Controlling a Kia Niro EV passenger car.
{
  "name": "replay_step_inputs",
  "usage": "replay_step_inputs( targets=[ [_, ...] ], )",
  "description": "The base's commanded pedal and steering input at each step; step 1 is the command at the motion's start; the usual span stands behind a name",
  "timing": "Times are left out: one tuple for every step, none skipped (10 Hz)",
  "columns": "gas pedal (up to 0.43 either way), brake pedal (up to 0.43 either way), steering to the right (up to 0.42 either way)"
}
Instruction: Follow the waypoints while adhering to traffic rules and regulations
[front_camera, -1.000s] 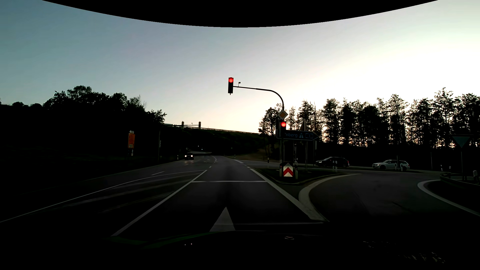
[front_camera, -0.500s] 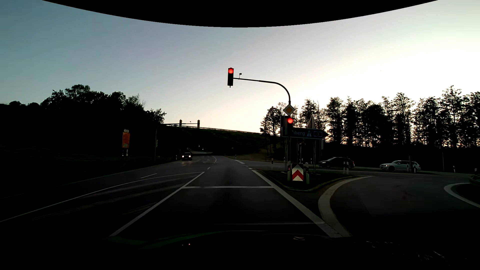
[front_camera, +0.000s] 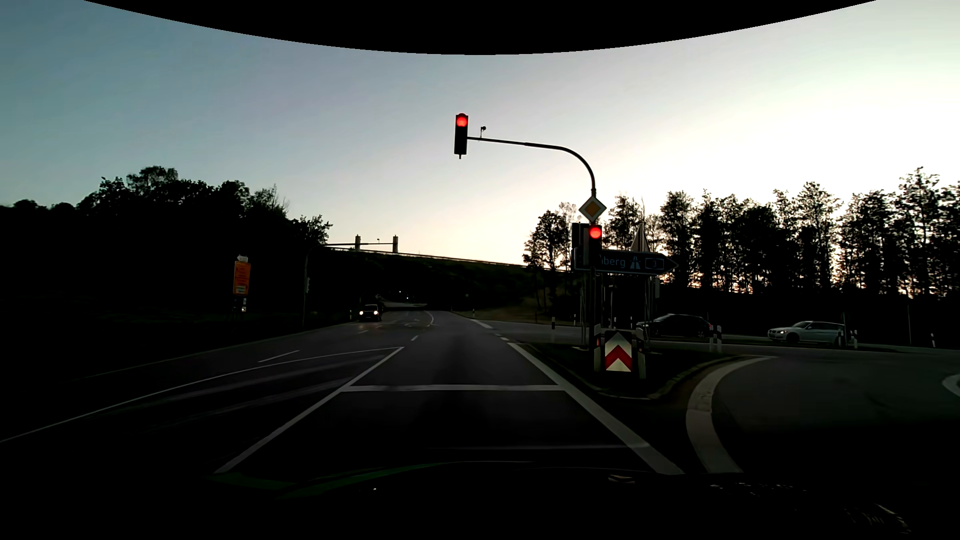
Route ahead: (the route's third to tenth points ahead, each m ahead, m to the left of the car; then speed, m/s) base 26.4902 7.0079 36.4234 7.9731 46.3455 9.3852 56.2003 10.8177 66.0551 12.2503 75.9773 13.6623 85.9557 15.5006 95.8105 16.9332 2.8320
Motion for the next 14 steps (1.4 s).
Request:
replay_step_inputs(
  targets=[
    [0.0,0.14,-0.011],
    [0.0,0.14,-0.011],
    [0.0,0.146,-0.011],
    [0.0,0.146,-0.011],
    [0.0,0.146,-0.011],
    [0.0,0.152,-0.011],
    [0.0,0.152,-0.011],
    [0.0,0.152,-0.011],
    [0.0,0.152,-0.011],
    [0.0,0.152,-0.011],
    [0.0,0.128,-0.011],
    [0.0,0.085,-0.011],
    [0.0,0.079,-0.011],
    [0.0,0.085,-0.011]
  ],
)
